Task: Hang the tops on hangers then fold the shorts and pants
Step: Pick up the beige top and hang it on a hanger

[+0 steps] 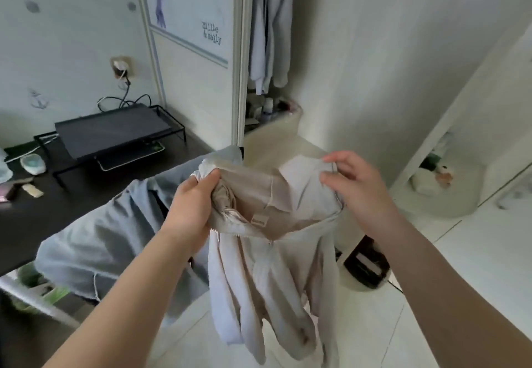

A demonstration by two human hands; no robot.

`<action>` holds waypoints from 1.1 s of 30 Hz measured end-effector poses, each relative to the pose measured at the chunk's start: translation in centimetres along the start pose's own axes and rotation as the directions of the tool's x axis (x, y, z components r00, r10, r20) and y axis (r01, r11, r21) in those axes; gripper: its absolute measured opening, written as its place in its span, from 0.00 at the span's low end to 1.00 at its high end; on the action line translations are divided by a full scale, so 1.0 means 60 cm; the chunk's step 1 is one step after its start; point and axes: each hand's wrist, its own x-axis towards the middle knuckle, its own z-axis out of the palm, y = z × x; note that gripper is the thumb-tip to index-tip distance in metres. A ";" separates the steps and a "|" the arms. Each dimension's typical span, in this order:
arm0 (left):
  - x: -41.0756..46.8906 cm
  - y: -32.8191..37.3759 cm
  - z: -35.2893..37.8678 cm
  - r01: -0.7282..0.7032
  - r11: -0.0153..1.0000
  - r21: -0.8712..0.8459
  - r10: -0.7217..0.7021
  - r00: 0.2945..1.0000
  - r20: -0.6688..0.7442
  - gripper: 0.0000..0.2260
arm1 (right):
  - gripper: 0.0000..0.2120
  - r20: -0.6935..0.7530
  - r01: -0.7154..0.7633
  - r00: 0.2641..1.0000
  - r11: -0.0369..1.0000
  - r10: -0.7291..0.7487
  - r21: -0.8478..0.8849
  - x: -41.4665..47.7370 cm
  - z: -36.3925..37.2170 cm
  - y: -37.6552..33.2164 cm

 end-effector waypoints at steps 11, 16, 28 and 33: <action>0.249 0.286 0.266 -0.254 0.964 0.073 0.216 0.918 0.332 0.11 | 0.13 -0.263 0.306 0.911 0.948 -0.318 -0.085 0.305 -0.081 -0.209; 0.327 0.427 0.372 -0.336 0.940 0.065 0.261 0.827 0.499 0.12 | 0.14 -0.358 0.390 0.797 0.867 -0.487 -0.311 0.418 -0.100 -0.334; 0.420 0.669 0.623 -0.486 0.872 -0.052 0.420 0.690 0.589 0.11 | 0.10 -0.339 0.086 0.711 0.554 -0.616 -0.828 0.629 -0.206 -0.573; 0.429 0.712 0.725 -0.557 0.826 -0.091 0.485 0.619 0.618 0.18 | 0.17 -0.345 -0.194 0.721 0.304 -0.600 -0.933 0.677 -0.245 -0.654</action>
